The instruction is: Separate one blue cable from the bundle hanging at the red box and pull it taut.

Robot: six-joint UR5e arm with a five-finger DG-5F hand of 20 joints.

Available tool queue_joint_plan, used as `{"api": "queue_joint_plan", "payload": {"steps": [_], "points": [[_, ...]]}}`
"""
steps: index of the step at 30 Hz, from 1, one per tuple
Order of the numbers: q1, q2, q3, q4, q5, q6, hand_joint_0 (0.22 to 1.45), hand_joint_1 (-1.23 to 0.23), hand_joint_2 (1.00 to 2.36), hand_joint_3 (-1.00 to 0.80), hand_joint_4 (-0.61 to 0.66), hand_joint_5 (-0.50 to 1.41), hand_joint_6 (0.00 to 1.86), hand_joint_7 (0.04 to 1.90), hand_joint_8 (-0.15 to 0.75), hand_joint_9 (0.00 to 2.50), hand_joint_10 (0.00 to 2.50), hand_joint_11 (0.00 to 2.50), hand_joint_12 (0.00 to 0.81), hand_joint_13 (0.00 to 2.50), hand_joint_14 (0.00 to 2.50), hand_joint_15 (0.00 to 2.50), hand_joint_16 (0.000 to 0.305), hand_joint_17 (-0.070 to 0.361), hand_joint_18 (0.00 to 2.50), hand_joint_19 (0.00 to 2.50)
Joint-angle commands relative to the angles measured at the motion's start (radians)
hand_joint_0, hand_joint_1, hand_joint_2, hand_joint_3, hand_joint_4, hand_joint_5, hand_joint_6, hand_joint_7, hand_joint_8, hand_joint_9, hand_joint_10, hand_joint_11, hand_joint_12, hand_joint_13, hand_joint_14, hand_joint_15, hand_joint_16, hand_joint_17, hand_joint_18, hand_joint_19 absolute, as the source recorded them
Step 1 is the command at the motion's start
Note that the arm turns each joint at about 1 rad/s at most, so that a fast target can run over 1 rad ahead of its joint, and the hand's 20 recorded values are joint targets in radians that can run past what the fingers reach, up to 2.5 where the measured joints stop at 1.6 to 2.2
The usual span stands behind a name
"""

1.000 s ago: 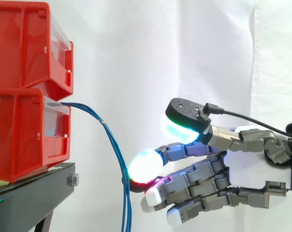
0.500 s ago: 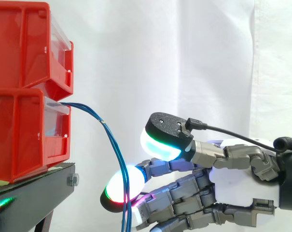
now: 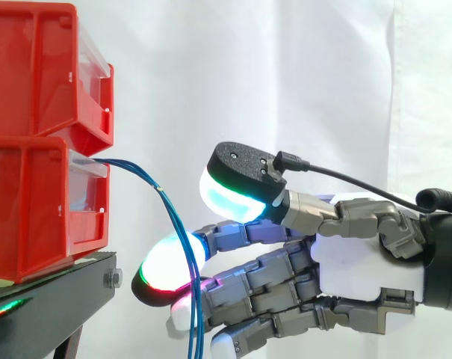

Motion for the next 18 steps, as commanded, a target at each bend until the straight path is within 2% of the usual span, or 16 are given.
{"api": "queue_joint_plan", "payload": {"steps": [1, 11, 18], "points": [[0.009, 0.0, 0.002, 0.002, -0.013, -0.002, 0.55, -0.5, 1.0, -0.5, 0.22, -0.17, 0.5, 1.02, 0.241, 0.67, 0.02, 0.59, 0.283, 0.4, 0.01, 0.24, 0.042, 0.094, 0.4, 0.58], [0.024, 0.0, 0.003, 0.005, -0.01, 0.026, 0.56, -0.51, 1.0, -0.5, 0.23, -0.16, 0.5, 1.02, 0.247, 0.72, 0.02, 0.59, 0.292, 0.48, 0.01, 0.27, 0.043, 0.097, 0.46, 0.59], [0.027, 0.0, 0.003, 0.024, -0.013, 0.055, 0.56, -0.51, 1.0, -0.5, 0.23, -0.16, 0.5, 1.02, 0.246, 0.73, 0.02, 0.6, 0.292, 0.49, 0.01, 0.29, 0.044, 0.098, 0.47, 0.59]]}}
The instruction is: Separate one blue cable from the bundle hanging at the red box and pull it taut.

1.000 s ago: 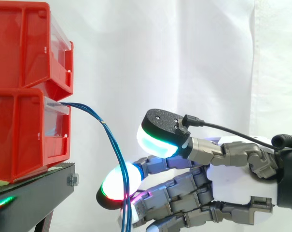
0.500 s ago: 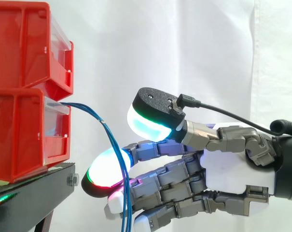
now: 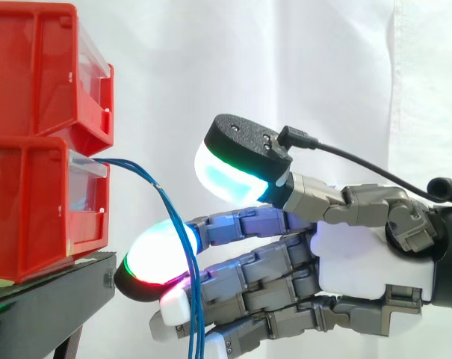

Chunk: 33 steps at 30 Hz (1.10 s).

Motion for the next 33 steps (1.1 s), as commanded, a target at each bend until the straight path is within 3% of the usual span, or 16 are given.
{"api": "queue_joint_plan", "payload": {"steps": [1, 10, 33], "points": [[0.001, 0.0, 0.0, 0.009, -0.002, 0.016, 0.56, -0.51, 1.0, -0.5, 0.23, -0.16, 0.5, 1.02, 0.247, 0.73, 0.02, 0.6, 0.291, 0.49, 0.01, 0.29, 0.044, 0.098, 0.47, 0.59], [0.001, -0.026, 0.013, 0.014, -0.013, 0.079, 0.56, -0.52, 1.0, -0.5, 0.23, -0.16, 0.5, 1.02, 0.249, 0.73, 0.02, 0.6, 0.288, 0.49, 0.01, 0.29, 0.044, 0.098, 0.48, 0.58], [0.012, -0.028, 0.019, 0.029, -0.017, 0.082, 0.61, -0.54, 1.0, -0.46, 0.21, -0.15, 0.5, 1.06, 0.245, 0.75, 0.02, 0.6, 0.279, 0.49, 0.01, 0.28, 0.042, 0.095, 0.47, 0.59]]}}
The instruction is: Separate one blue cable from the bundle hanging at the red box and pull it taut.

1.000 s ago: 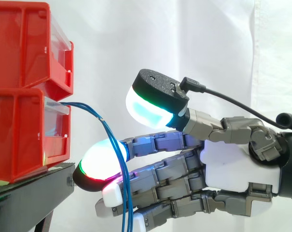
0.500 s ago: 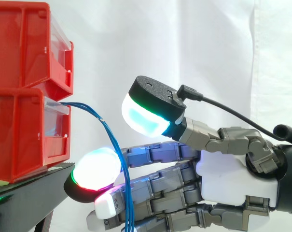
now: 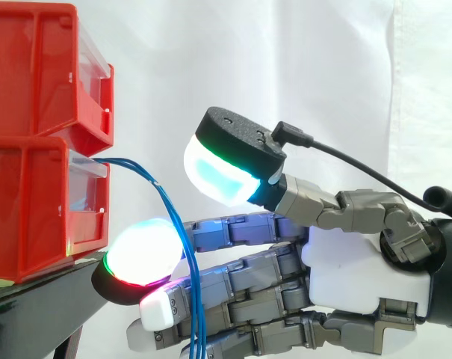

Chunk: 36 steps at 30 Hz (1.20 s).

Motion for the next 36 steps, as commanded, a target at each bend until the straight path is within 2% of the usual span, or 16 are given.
{"api": "queue_joint_plan", "payload": {"steps": [1, 11, 18, 22, 33, 36], "points": [[0.002, 0.0, 0.0, 0.004, 0.0, 0.005, 0.61, -0.54, 1.0, -0.45, 0.21, -0.15, 0.5, 1.07, 0.244, 0.75, 0.02, 0.61, 0.28, 0.49, 0.01, 0.28, 0.042, 0.095, 0.48, 0.59], [-0.008, 0.002, 0.002, -0.005, 0.002, 0.032, 0.62, -0.54, 1.01, -0.43, 0.19, -0.14, 0.5, 1.12, 0.247, 0.75, 0.02, 0.62, 0.28, 0.5, 0.01, 0.28, 0.042, 0.095, 0.48, 0.6], [-0.023, 0.002, 0.012, -0.019, -0.006, 0.049, 0.63, -0.54, 1.01, -0.4, 0.17, -0.14, 0.5, 1.15, 0.247, 0.75, 0.02, 0.61, 0.279, 0.5, 0.01, 0.28, 0.042, 0.094, 0.48, 0.59], [-0.023, 0.002, 0.034, -0.059, -0.008, 0.049, 0.64, -0.55, 1.01, -0.37, 0.16, -0.14, 0.5, 1.17, 0.248, 0.76, 0.02, 0.61, 0.277, 0.5, 0.01, 0.28, 0.042, 0.094, 0.49, 0.59], [-0.015, 0.002, 0.035, -0.064, -0.006, 0.049, 0.65, -0.59, 1.01, -0.34, 0.1, -0.13, 0.5, 1.3, 0.248, 0.76, 0.02, 0.63, 0.273, 0.51, 0.01, 0.28, 0.042, 0.095, 0.5, 0.59], [-0.015, 0.002, 0.037, -0.065, -0.006, 0.049, 0.64, -0.6, 1.01, -0.36, 0.1, -0.14, 0.56, 1.23, 0.25, 0.77, 0.02, 0.63, 0.271, 0.52, 0.01, 0.28, 0.042, 0.095, 0.51, 0.59]]}}
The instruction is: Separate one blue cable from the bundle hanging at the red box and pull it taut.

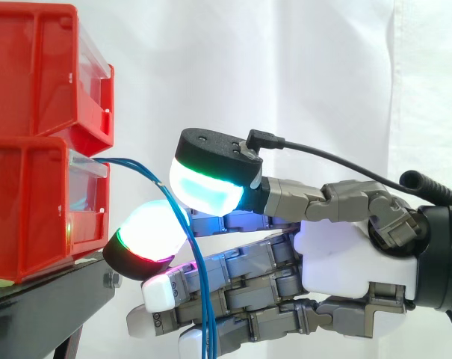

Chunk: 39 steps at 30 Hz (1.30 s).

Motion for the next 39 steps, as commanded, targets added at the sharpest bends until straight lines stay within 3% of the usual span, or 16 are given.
{"api": "queue_joint_plan", "payload": {"steps": [1, 6, 12, 19, 26, 34, 39], "points": [[0.002, 0.0, 0.0, 0.001, -0.001, -0.001, 0.63, -0.61, 1.01, -0.37, 0.1, -0.15, 0.61, 1.16, 0.251, 0.77, 0.02, 0.64, 0.272, 0.52, 0.01, 0.29, 0.042, 0.095, 0.52, 0.59], [0.002, 0.0, 0.001, 0.001, -0.002, 0.0, 0.61, -0.58, 1.01, -0.42, 0.11, -0.18, 0.71, 1.0, 0.256, 0.79, 0.02, 0.66, 0.273, 0.54, 0.01, 0.29, 0.042, 0.095, 0.54, 0.59], [0.002, 0.0, 0.006, -0.004, -0.001, 0.002, 0.6, -0.53, 1.0, -0.46, 0.11, -0.19, 0.77, 0.96, 0.266, 0.81, 0.02, 0.67, 0.269, 0.56, 0.01, 0.3, 0.042, 0.095, 0.56, 0.59], [0.002, 0.0, 0.007, -0.011, -0.001, 0.011, 0.62, -0.53, 1.01, -0.36, 0.11, -0.21, 0.87, 0.95, 0.271, 0.83, 0.02, 0.69, 0.267, 0.58, 0.01, 0.31, 0.042, 0.094, 0.57, 0.58], [0.002, 0.0, 0.038, -0.097, -0.007, 0.046, 0.63, -0.63, 1.02, -0.29, 0.12, -0.22, 0.9, 0.94, 0.269, 0.81, 0.02, 0.72, 0.268, 0.57, 0.01, 0.31, 0.042, 0.095, 0.58, 0.58], [0.002, 0.005, 0.057, -0.131, -0.007, 0.064, 0.59, -0.61, 1.0, -0.49, 0.13, -0.22, 0.9, 0.89, 0.273, 0.8, 0.02, 0.72, 0.271, 0.59, 0.01, 0.33, 0.043, 0.096, 0.58, 0.6], [0.002, 0.011, 0.058, -0.136, -0.005, 0.063, 0.58, -0.57, 1.0, -0.5, 0.13, -0.22, 0.89, 0.9, 0.279, 0.82, 0.02, 0.71, 0.275, 0.6, 0.01, 0.33, 0.043, 0.097, 0.58, 0.59]]}}
